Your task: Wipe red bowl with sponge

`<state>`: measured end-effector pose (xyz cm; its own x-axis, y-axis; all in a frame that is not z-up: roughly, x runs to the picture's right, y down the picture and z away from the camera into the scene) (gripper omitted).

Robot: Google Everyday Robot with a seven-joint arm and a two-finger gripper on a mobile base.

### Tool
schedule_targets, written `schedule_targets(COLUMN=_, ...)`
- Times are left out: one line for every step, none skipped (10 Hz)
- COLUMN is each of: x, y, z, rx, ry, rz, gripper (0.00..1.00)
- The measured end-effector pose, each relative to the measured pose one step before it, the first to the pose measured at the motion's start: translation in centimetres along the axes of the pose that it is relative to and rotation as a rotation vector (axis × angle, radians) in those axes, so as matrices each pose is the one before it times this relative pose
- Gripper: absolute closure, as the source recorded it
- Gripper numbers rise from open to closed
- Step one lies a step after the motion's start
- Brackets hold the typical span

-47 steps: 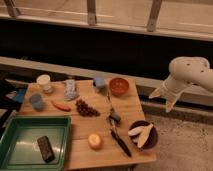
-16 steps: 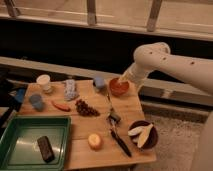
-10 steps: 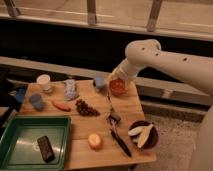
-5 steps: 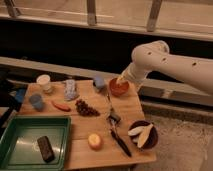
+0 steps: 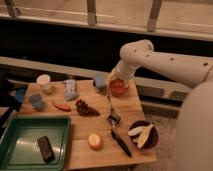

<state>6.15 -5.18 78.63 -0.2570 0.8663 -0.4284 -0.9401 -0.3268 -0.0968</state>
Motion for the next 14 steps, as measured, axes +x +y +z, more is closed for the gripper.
schedule_targets(x=-0.730, y=2.138, z=1.035, rx=-0.01827, ry=0.00595, rz=-0.02508, gripper=0.32)
schedule_targets(x=-0.624, y=1.634, z=0.951, rx=-0.01542, ry=0.00591, rz=-0.02175, gripper=0.32)
schedule_targets(x=-0.825, y=2.102, z=1.219, rx=-0.02663, ry=0.00284, rz=-0.01959, gripper=0.32)
schedule_targets(x=-0.463, y=1.398, z=0.863, rx=-0.01927, ry=0.00142, rz=-0.01128, gripper=0.32)
schedule_targets(x=-0.269, y=0.616, z=0.384, rx=-0.00931, ry=-0.00057, rz=-0.00472, gripper=0.32)
schedule_targets(x=-0.059, y=-0.148, z=-0.094, rx=0.00040, ry=-0.00146, rz=0.00211, gripper=0.32)
schedule_targets(x=-0.004, y=-0.144, z=-0.007, rx=0.00096, ry=-0.00004, rz=0.00166, gripper=0.32)
schedule_targets(x=0.067, y=0.150, z=0.008, rx=0.00191, ry=0.00073, rz=-0.00382, gripper=0.32)
schedule_targets(x=0.114, y=-0.133, z=-0.050, rx=0.01159, ry=-0.00804, rz=0.00448, gripper=0.32)
schedule_targets(x=0.064, y=-0.688, z=-0.302, rx=0.00703, ry=-0.03625, rz=0.02239, gripper=0.32)
schedule_targets(x=0.001, y=-0.985, z=0.054, rx=0.00485, ry=-0.02443, rz=0.01572, gripper=0.32)
schedule_targets(x=-0.044, y=-0.323, z=0.273, rx=0.00227, ry=-0.00920, rz=0.00369, gripper=0.32)
schedule_targets(x=0.173, y=0.305, z=0.886, rx=-0.00441, ry=-0.00029, rz=0.00198, gripper=0.32)
schedule_targets(x=0.164, y=0.252, z=0.894, rx=0.00283, ry=-0.00004, rz=-0.00581, gripper=0.32)
